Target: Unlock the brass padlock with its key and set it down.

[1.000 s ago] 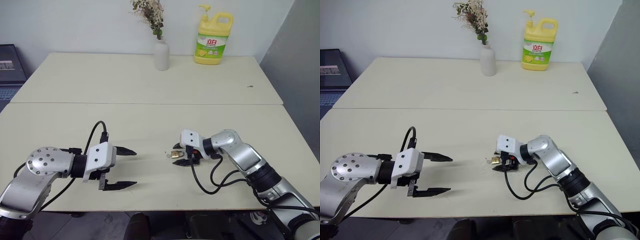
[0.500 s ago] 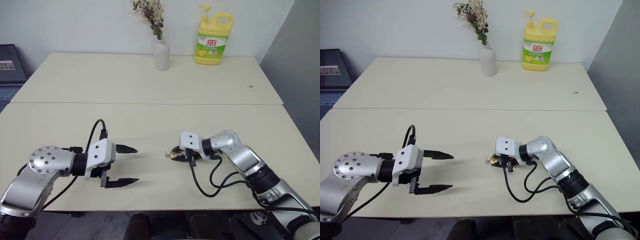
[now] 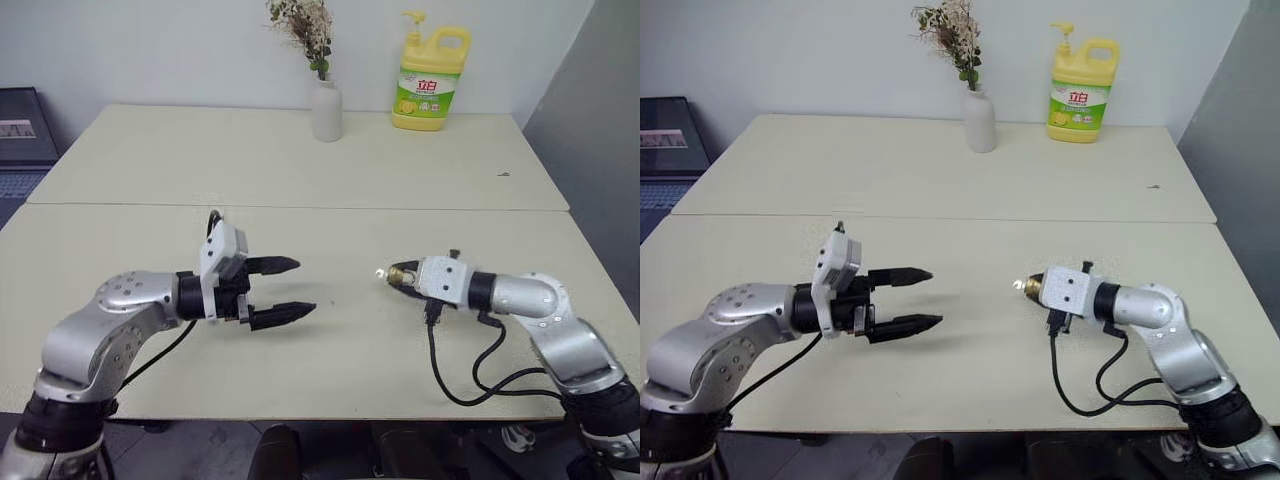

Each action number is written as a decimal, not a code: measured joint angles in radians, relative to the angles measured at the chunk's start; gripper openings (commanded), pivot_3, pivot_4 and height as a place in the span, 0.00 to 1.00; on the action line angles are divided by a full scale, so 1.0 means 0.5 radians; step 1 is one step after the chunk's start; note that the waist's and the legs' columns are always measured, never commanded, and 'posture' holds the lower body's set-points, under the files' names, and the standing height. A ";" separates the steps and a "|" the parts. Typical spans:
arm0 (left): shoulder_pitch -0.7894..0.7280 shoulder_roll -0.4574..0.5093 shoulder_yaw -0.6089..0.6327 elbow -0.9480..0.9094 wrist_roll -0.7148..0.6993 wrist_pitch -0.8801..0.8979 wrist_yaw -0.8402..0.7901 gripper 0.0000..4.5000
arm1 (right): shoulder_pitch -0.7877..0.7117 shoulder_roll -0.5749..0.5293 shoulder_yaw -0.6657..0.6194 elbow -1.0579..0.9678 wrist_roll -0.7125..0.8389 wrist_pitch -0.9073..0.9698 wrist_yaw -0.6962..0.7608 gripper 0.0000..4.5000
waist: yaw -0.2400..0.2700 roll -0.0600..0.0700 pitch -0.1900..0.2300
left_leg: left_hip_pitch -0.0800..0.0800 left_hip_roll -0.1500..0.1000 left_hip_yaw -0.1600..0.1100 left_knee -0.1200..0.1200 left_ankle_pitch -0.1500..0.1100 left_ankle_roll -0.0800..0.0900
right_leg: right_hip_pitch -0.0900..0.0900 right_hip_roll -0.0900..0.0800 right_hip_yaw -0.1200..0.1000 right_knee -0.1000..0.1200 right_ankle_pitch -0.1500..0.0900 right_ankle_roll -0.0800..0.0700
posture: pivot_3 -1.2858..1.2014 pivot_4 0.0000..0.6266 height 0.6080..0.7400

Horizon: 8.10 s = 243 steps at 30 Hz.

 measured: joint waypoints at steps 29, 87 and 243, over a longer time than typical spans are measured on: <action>-0.764 -0.222 -0.391 0.567 0.368 -0.113 -0.222 1.00 | -0.111 0.050 0.007 0.125 -0.699 -1.267 -0.627 0.21 | 0.014 -0.001 0.000 | -0.001 -0.002 0.001 0.001 0.000 0.000 | 0.001 0.000 0.002 0.000 0.006 -0.010 | 0.52 0.24 1.00; -0.860 -0.444 -0.428 0.743 0.575 -0.559 -0.473 0.00 | -0.180 0.173 0.044 0.228 -0.653 -1.264 -0.559 0.21 | 0.020 -0.001 0.000 | -0.001 -0.001 0.001 0.002 0.000 0.000 | 0.002 0.000 0.002 0.001 0.006 -0.011 | 0.52 0.24 1.00; -0.869 -0.429 -0.447 0.592 0.258 0.067 -0.601 0.04 | -0.008 0.036 -0.129 0.044 0.308 -0.867 0.099 0.00 | 0.019 -0.001 0.000 | 0.001 -0.002 -0.004 0.002 0.000 0.000 | 0.005 0.000 -0.002 0.000 0.006 -0.010 | 0.52 0.24 1.00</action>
